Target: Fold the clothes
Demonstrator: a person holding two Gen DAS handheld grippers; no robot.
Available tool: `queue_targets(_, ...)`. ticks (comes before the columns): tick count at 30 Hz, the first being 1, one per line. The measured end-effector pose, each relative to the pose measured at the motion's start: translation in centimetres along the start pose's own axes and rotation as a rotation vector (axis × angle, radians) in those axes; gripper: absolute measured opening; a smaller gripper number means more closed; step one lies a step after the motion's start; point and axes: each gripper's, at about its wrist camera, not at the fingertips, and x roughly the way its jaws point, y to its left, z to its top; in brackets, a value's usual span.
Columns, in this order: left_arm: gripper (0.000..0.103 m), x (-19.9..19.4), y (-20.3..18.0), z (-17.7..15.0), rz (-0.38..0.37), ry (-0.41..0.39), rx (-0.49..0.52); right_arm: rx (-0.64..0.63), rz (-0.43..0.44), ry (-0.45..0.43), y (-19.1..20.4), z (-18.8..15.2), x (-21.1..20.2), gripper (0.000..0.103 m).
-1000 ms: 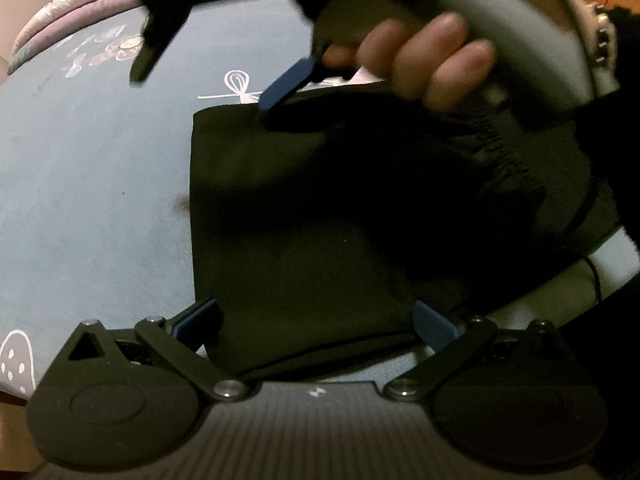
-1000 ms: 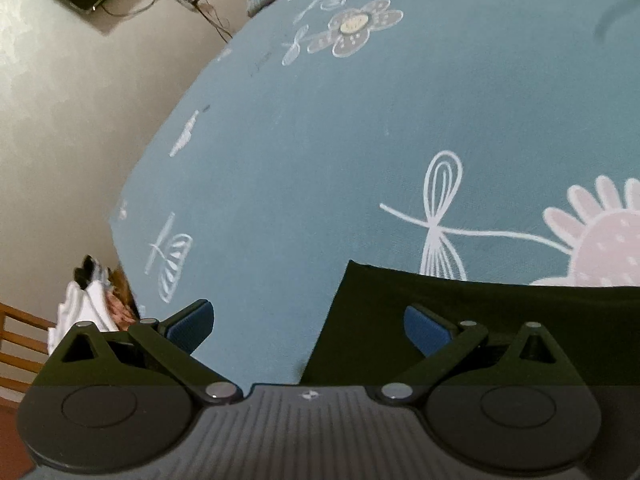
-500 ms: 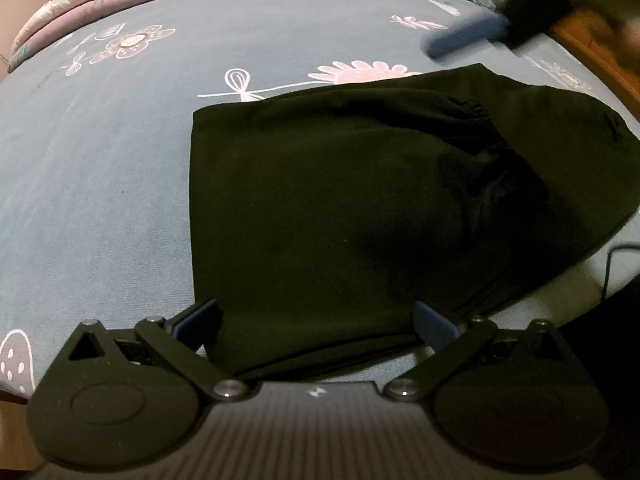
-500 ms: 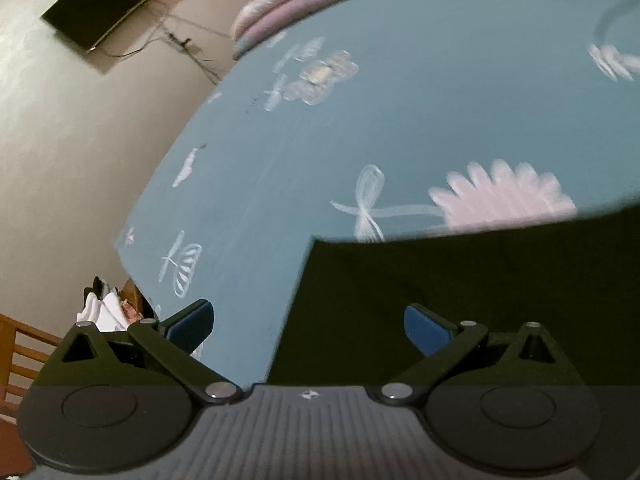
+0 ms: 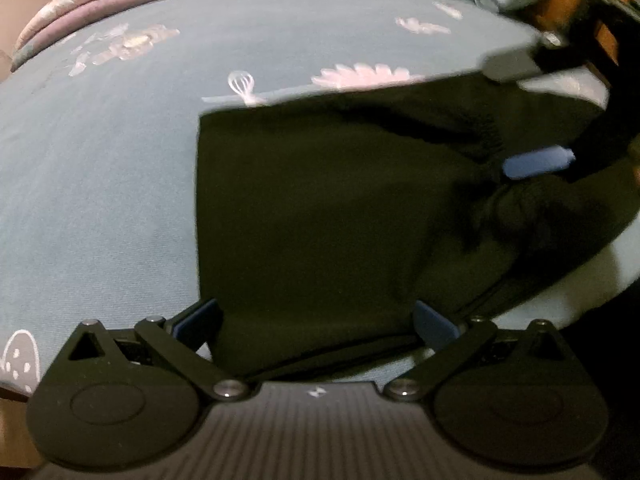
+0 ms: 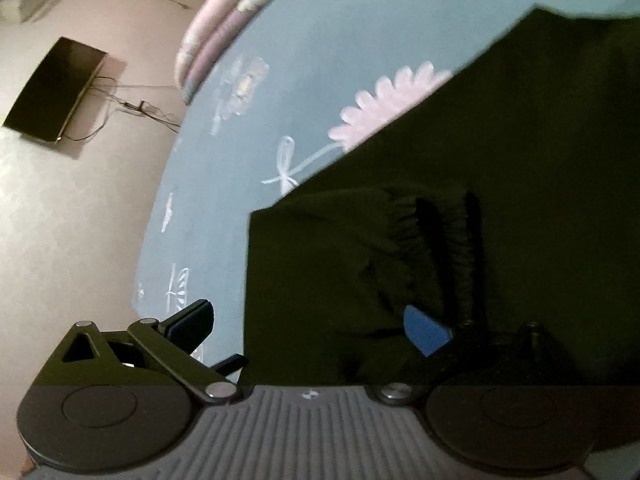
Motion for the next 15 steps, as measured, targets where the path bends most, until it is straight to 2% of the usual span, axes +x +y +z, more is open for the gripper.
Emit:
queue_targets(5, 0.102, -1.5, 1.4, 0.5, 0.019, -0.028, -0.038, -0.026, 0.053, -0.016, 0.4, -2.9, -1.4, 0.103)
queue_targets(11, 0.102, 0.7, 1.9, -0.2, 0.075, 0.054, -0.048, 0.05, 0.073, -0.009, -2.6, -4.3, -0.4, 0.103)
queue_targets(15, 0.102, 1.1, 2.3, -0.3, 0.083, 0.069, -0.074, 0.017, 0.122, -0.05, -1.7, -4.7, -1.1, 0.103)
